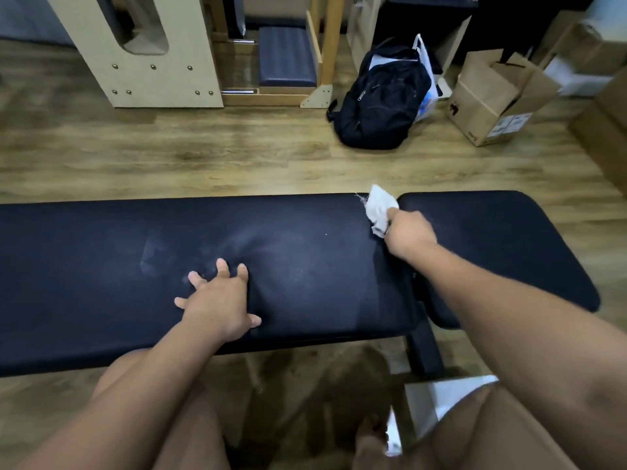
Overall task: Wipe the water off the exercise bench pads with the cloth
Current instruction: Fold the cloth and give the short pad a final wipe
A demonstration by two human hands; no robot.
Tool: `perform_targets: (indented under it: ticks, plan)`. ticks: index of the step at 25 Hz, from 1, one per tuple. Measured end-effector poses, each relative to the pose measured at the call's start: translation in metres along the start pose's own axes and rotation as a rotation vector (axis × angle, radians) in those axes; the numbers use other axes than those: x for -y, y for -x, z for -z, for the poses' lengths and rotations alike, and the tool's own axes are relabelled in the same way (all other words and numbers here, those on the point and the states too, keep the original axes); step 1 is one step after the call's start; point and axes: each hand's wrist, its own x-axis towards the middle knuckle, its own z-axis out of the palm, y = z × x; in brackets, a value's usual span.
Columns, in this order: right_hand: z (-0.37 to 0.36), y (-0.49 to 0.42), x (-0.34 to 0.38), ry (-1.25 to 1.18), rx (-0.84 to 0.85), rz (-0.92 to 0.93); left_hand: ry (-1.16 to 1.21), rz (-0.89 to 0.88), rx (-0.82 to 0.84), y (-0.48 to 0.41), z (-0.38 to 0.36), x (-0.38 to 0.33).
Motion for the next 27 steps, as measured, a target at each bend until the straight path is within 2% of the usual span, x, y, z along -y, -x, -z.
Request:
perform_targets:
  ticks: [4,7,11,13,14,15,17,19,21,22,24,27]
  plan:
    - [-0.029,0.070,-0.009,-0.005,-0.144,0.072,-0.020,0.000,-0.009,-0.004,-0.001,0.001]
    - [-0.052,0.112,-0.026,0.012,-0.142,0.033,-0.014,-0.006,-0.017,-0.002,0.000,0.002]
    - [-0.060,0.167,-0.059,-0.343,0.062,-0.146,-0.053,0.042,0.000,0.007,0.003,-0.001]
    - [-0.055,0.194,-0.078,-0.468,0.262,-0.163,-0.236,0.009,-0.039,0.014,0.016,-0.012]
    - [-0.048,0.202,-0.086,-0.564,0.317,-0.205,-0.319,-0.069,-0.087,0.017,0.024,-0.023]
    - [-0.040,0.204,-0.095,-0.683,0.301,-0.268,-0.334,-0.166,-0.138,0.020,0.031,-0.037]
    - [-0.015,0.191,-0.115,-0.850,0.118,-0.378,-0.243,-0.319,-0.148,0.028,0.034,-0.074]
    - [0.012,0.169,-0.135,-0.762,-0.170,-0.385,-0.222,-0.361,-0.088,0.033,0.019,-0.106]
    - [0.023,0.151,-0.161,-0.508,-0.411,-0.343,-0.300,-0.355,-0.069,0.033,-0.005,-0.121]
    - [0.018,0.143,-0.176,-0.421,-0.461,-0.337,-0.333,-0.344,-0.085,0.031,-0.014,-0.122]
    - [-0.004,0.134,-0.198,-0.319,-0.424,-0.386,-0.376,-0.326,-0.130,0.028,-0.021,-0.118]
    - [-0.048,0.141,-0.174,-0.460,-0.402,-0.606,-0.466,-0.322,-0.189,0.026,-0.021,-0.119]
